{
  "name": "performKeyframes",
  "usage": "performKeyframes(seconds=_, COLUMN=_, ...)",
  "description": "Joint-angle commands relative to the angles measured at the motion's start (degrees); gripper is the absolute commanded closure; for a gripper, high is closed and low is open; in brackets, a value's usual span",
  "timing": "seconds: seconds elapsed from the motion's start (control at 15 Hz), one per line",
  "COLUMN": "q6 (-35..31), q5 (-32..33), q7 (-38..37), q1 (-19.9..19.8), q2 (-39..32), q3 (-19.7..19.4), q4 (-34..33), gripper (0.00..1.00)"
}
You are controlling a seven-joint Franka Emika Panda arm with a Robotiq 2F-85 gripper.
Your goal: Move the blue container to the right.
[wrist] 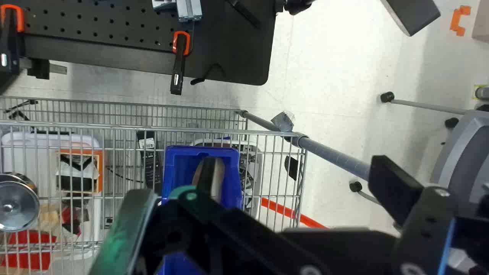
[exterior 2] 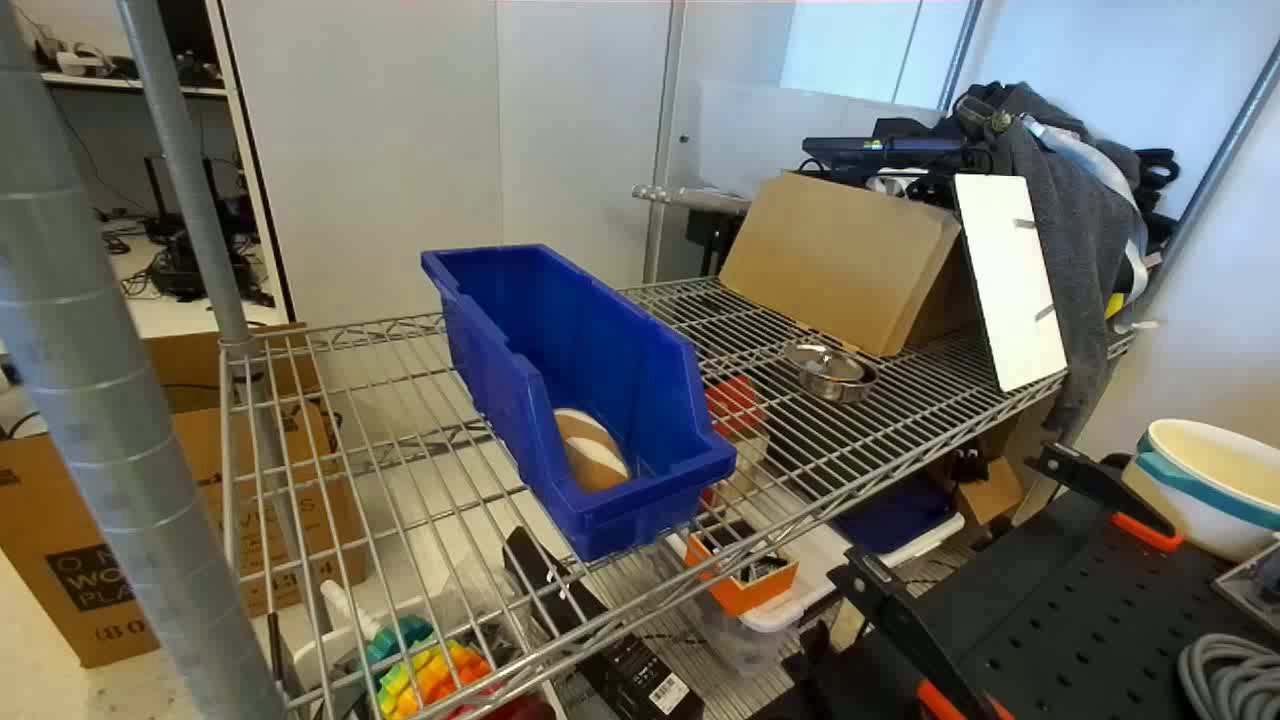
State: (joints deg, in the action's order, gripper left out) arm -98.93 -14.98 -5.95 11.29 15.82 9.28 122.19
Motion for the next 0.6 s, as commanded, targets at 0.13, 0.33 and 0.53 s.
performKeyframes(seconds=0.13, q6=-0.41, q5=0.39, q7=-0.01, q1=-0.60, q2=-0.43, q3=0.57, q4=-0.30, gripper=0.00)
performKeyframes(seconds=0.33, q6=-1.48, q5=2.11, q7=-1.05, q1=-1.82, q2=-4.26, q3=0.20, q4=-2.64, gripper=0.00)
performKeyframes(seconds=0.53, q6=-6.74, q5=6.67, q7=-1.76, q1=-3.96, q2=-10.72, q3=-0.59, q4=-6.43, gripper=0.00)
